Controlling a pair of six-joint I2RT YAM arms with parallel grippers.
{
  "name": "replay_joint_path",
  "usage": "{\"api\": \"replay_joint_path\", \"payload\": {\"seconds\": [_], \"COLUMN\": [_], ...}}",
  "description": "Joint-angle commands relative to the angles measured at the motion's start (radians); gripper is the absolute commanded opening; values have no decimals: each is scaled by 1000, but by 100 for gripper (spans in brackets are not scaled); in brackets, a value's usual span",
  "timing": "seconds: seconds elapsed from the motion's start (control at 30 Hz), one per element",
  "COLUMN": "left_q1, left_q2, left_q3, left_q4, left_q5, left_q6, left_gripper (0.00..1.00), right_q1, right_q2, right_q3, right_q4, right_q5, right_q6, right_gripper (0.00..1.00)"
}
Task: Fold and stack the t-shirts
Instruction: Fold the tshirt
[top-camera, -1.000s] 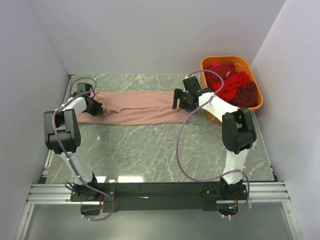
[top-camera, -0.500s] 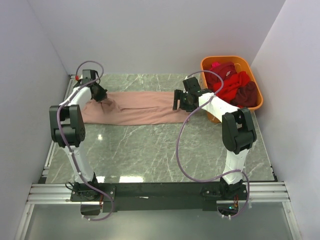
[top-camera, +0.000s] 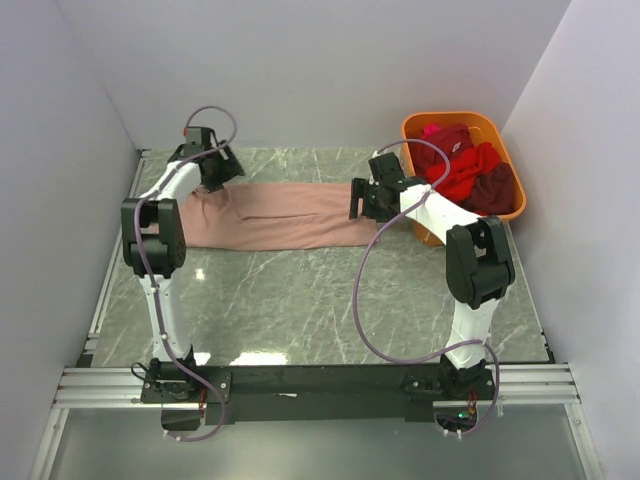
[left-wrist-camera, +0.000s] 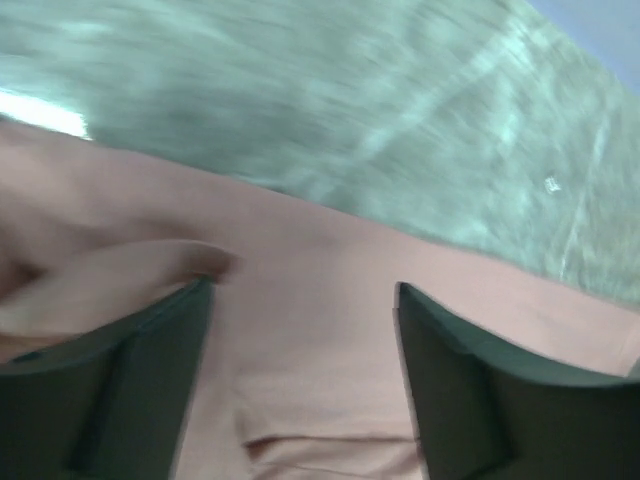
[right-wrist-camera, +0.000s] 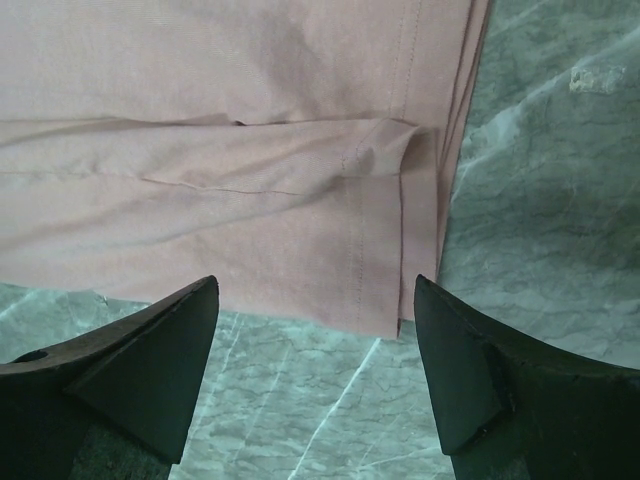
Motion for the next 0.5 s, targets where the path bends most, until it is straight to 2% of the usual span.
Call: {"api": "replay_joint_path", "payload": {"seconds": [0.0, 0.13, 0.2, 0.33, 0.47], "left_q1": [-51, -36, -25, 9, 70], "left_q2": [-106, -183, -251, -364, -345], "left_q3": [-1, -86, -187, -374, -425], "left_q4": [42, 24, 50, 134, 139], "left_q5": [-6, -79, -86, -70, -46], "left_q6": [86, 49, 32, -25, -43], "left_gripper": [84, 94, 100, 99, 99], "right_q1": [-4, -6, -6, -6, -3], "right_q2": [-39, 19, 53, 172, 292], "right_q3": [48, 135, 206, 316, 459], "right_q4": [-3, -9, -18, -25, -69], "right_q5": [-11, -38, -52, -84, -103], "right_q6": [-21, -41, -47, -56, -78], "right_gripper": [85, 86, 86, 86, 86]}}
